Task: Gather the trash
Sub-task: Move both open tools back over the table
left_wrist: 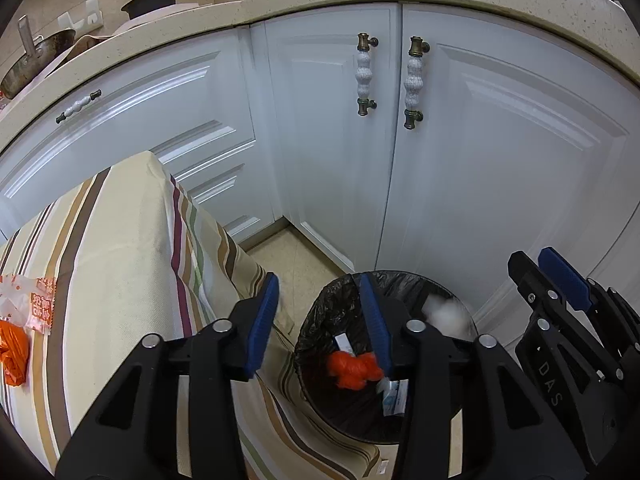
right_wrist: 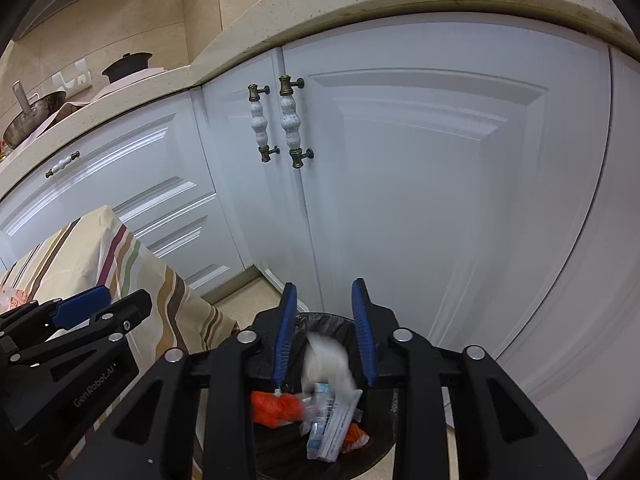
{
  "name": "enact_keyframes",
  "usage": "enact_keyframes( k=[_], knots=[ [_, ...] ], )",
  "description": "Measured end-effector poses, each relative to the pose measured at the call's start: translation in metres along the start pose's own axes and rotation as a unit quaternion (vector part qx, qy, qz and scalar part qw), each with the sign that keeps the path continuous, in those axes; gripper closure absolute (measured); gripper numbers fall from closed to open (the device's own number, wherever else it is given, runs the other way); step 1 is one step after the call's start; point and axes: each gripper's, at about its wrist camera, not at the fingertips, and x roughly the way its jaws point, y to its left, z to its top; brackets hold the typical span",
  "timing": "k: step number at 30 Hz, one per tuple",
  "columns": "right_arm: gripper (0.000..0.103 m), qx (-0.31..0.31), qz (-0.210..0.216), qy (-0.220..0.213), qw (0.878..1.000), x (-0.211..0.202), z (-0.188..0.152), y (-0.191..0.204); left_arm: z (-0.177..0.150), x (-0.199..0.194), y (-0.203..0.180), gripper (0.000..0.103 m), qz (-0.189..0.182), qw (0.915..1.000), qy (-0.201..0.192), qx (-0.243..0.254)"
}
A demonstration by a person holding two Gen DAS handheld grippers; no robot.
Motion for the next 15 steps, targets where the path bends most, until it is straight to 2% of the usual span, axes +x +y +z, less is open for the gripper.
enact_keyframes(
  k=[1, 7, 9, 15],
  knots=[
    [0.066, 0.000, 0.000, -0.001, 1.000, -0.001, 0.000, 0.000, 0.000, -0.002, 0.002, 0.053, 0.000, 1.0000, -0.002, -0.002],
    [0.062, -0.003, 0.003, -0.008, 1.000, -0.013, 0.006, 0.008, 0.004, -0.024, 0.015, 0.045, -0.004, 0.9998, -0.013, -0.012],
    [0.061, -0.005, 0.007, -0.014, 1.000, -0.020, 0.010, 0.014, 0.005, -0.034, 0.026, 0.042, -0.013, 0.9991, -0.019, -0.035],
    [0.060, -0.013, 0.024, -0.025, 0.999, -0.039, 0.016, 0.036, 0.012, -0.064, 0.052, 0.042, -0.001, 0.9982, -0.039, -0.046]
  ],
)
